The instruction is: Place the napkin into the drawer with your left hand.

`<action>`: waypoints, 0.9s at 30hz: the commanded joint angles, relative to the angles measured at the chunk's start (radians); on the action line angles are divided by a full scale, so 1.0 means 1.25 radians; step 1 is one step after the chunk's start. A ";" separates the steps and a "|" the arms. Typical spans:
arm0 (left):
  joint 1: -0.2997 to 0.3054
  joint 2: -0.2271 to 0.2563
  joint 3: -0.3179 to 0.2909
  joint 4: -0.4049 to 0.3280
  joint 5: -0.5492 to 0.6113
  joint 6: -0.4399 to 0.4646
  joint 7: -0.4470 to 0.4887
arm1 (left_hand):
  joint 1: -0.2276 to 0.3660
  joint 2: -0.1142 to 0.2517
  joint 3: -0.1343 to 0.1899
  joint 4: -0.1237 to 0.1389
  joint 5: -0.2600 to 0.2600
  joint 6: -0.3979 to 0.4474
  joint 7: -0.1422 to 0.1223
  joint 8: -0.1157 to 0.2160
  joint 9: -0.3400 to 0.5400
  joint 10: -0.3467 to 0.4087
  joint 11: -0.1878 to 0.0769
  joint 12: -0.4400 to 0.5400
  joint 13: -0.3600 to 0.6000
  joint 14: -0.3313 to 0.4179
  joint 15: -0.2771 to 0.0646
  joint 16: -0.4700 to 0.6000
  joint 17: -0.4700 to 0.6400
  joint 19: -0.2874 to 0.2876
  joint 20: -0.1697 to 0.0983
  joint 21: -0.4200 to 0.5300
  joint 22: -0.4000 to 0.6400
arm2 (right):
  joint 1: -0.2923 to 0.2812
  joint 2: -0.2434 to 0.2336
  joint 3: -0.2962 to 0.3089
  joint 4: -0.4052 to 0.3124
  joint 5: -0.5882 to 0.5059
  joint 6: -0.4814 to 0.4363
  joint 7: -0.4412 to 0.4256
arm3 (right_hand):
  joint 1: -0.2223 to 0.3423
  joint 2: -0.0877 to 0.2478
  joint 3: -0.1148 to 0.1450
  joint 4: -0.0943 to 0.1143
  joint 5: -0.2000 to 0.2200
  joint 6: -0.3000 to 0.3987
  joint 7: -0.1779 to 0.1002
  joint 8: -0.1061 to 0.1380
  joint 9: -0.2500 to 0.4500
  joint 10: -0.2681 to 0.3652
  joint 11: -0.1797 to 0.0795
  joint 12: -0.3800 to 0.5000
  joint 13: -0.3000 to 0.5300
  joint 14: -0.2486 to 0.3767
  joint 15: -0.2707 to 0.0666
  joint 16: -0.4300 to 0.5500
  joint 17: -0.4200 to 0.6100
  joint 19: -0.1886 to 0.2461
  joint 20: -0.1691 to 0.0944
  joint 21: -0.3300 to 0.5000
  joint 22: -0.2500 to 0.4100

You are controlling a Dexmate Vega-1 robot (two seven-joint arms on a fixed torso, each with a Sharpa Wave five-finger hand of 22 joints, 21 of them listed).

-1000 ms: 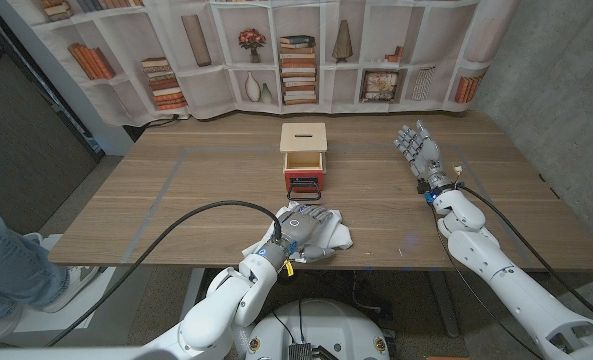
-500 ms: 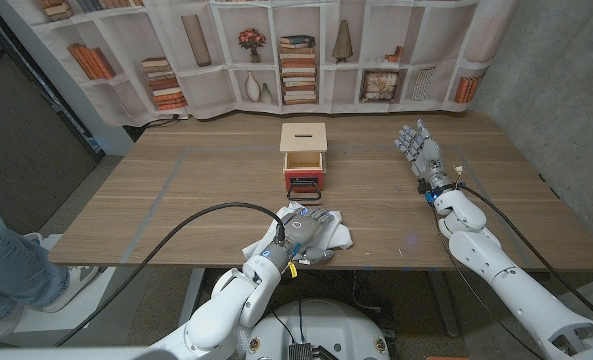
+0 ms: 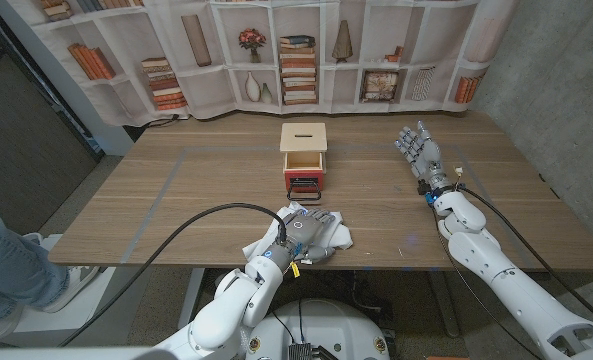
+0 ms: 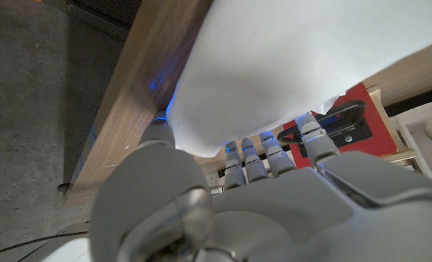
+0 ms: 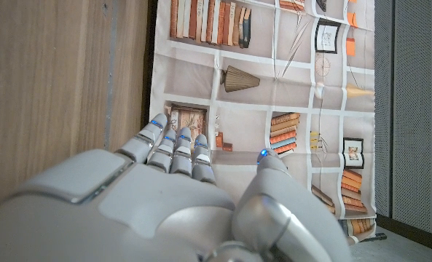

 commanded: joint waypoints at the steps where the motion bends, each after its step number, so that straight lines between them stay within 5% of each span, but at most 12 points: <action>1: -0.006 -0.013 0.010 0.015 -0.007 0.013 0.008 | 0.051 0.009 0.016 -0.013 -0.012 0.025 -0.008 0.009 0.004 0.023 -0.012 0.013 0.005 0.023 -0.033 0.008 0.004 0.048 0.000 0.015 0.000 | -0.010 -0.005 0.005 -0.008 0.002 0.003 -0.001 | 0.009 0.000 0.002 -0.003 0.003 0.007 0.002 0.000 0.003 0.009 0.001 -0.003 0.003 0.000 0.006 -0.003 0.003 -0.004 -0.007 0.001 0.002; 18: -0.009 -0.024 0.020 0.021 -0.009 0.044 -0.002 | 0.233 0.080 0.091 -0.026 -0.103 0.108 -0.009 0.023 0.008 0.095 -0.010 0.022 0.007 0.099 -0.041 0.019 0.012 0.174 -0.021 0.042 -0.002 | -0.018 -0.003 0.004 -0.012 0.005 0.002 -0.004 | 0.010 -0.001 0.001 -0.005 0.003 0.008 0.003 0.001 0.003 0.008 -0.001 -0.004 0.003 0.000 0.007 -0.003 0.003 -0.004 -0.007 0.001 0.002; 27: -0.012 -0.031 0.021 0.024 -0.029 0.050 0.012 | 0.343 0.113 0.136 -0.024 -0.165 0.186 0.018 0.037 0.013 0.165 -0.005 0.031 0.010 0.194 -0.062 0.040 0.021 0.281 -0.112 0.068 -0.006 | -0.017 -0.002 0.004 -0.011 0.002 0.006 -0.003 | 0.011 0.000 0.001 -0.006 0.003 0.009 0.003 0.001 0.003 0.008 0.001 -0.004 0.003 0.000 0.007 -0.003 0.003 -0.005 -0.007 0.001 0.002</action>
